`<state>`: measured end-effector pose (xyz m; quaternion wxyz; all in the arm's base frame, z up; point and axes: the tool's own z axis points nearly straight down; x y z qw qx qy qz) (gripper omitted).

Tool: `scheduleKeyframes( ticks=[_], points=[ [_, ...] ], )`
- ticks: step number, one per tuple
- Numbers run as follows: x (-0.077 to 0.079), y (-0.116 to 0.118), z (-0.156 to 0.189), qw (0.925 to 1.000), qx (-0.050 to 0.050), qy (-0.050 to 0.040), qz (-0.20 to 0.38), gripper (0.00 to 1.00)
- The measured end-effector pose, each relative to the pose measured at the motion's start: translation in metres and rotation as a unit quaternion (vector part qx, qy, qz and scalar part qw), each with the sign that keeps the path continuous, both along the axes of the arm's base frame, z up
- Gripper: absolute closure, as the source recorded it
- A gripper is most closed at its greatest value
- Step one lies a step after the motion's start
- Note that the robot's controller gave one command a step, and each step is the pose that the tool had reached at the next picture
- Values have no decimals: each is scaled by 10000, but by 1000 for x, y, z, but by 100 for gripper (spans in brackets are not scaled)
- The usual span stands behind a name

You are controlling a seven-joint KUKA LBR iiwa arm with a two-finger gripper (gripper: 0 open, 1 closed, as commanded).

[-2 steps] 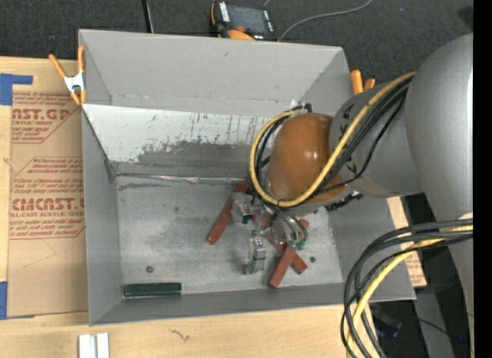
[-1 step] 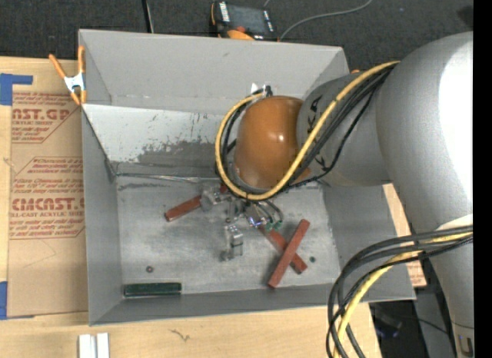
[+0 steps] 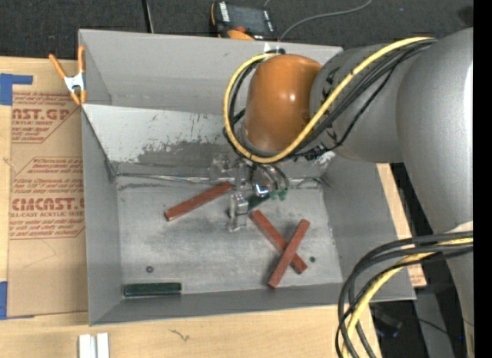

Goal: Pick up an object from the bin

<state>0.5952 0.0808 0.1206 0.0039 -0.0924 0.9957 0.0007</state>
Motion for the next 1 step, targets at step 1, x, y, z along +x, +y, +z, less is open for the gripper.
scheduleKeyframes(
  ticks=[1],
  points=[
    [-7,53,-54,10000,5,51,56,0]
  ],
)
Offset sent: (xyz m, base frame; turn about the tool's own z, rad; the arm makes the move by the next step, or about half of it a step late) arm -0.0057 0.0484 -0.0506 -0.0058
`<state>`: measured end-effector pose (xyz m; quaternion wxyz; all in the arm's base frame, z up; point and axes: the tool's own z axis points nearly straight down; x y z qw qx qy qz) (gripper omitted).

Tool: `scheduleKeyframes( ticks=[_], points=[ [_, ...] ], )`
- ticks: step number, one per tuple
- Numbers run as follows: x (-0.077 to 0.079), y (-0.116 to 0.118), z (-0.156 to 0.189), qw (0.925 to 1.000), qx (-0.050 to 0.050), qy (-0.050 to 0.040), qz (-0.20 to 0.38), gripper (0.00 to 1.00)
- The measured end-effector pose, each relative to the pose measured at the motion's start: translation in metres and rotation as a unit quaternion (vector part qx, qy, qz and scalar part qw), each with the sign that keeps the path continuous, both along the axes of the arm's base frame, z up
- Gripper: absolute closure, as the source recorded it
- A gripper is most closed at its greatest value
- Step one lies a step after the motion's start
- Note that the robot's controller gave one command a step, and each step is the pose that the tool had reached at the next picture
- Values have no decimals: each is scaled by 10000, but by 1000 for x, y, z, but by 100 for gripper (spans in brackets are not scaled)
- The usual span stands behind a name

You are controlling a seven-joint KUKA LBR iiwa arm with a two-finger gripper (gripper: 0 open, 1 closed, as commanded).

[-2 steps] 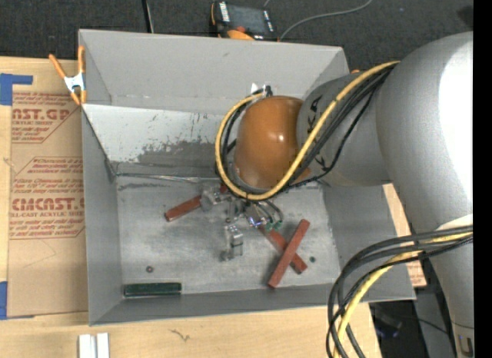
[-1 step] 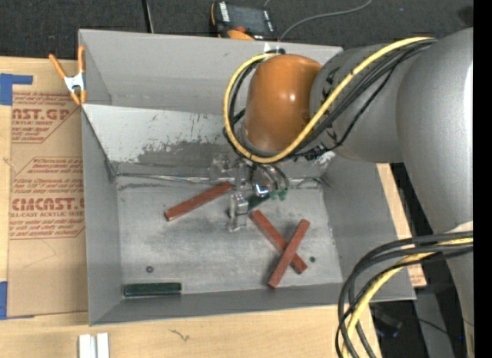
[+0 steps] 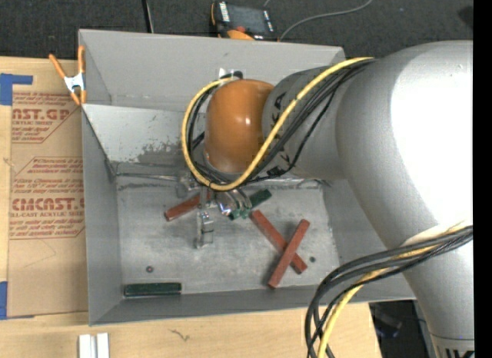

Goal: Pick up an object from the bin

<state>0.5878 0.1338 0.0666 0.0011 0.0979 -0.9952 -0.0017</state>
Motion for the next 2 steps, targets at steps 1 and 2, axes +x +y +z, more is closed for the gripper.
scheduleKeyframes(
  ticks=[1,2],
  points=[
    [2,-3,4,10000,-2,-29,-22,100],
    [-11,-26,153,9999,-6,-65,-131,100]
  ],
)
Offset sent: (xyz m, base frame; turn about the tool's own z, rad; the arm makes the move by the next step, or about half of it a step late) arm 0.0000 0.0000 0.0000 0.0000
